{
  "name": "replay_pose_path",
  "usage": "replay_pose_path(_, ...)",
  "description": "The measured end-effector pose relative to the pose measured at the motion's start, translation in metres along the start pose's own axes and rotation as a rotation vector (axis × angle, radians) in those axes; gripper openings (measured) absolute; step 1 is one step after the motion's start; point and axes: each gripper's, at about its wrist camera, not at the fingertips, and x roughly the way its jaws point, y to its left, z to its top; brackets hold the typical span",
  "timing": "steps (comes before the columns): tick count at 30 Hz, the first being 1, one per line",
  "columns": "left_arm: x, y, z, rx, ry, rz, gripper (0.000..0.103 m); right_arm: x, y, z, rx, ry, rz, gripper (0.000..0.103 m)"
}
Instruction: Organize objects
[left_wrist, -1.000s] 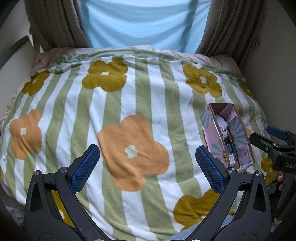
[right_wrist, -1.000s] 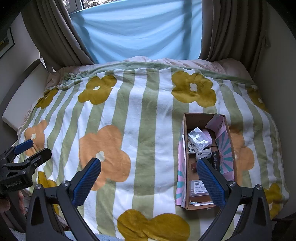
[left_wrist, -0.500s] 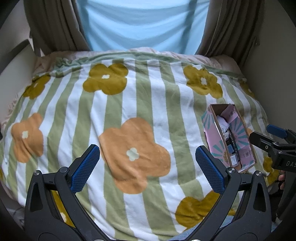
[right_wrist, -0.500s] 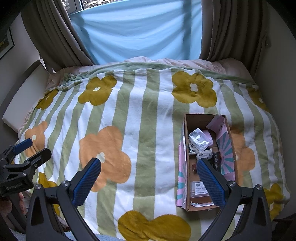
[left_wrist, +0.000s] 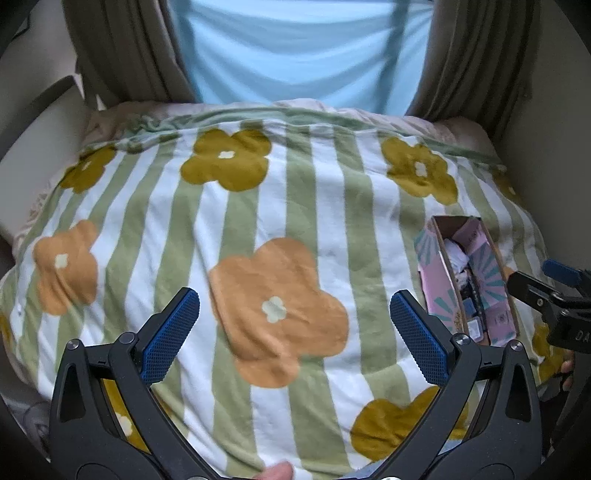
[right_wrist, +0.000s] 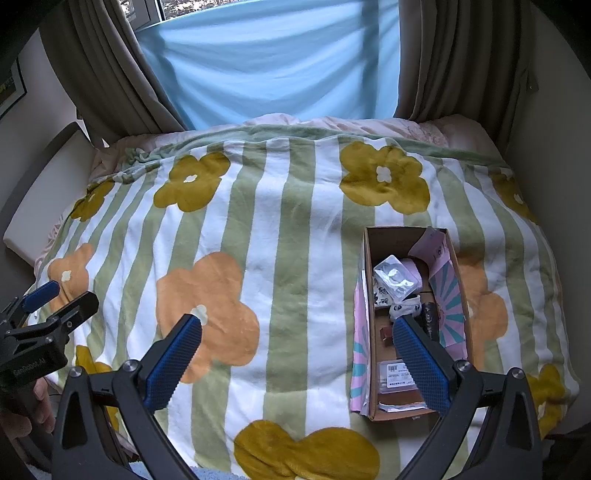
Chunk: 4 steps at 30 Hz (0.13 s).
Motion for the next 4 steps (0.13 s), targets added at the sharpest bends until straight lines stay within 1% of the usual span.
replay_pose_path(4,-0.0004,0.0043,-0.0019,-0.017,-0.009,-0.013,0.103,0.0005,-0.0003,-0.0003,-0.001,0.002,0.001,0.103)
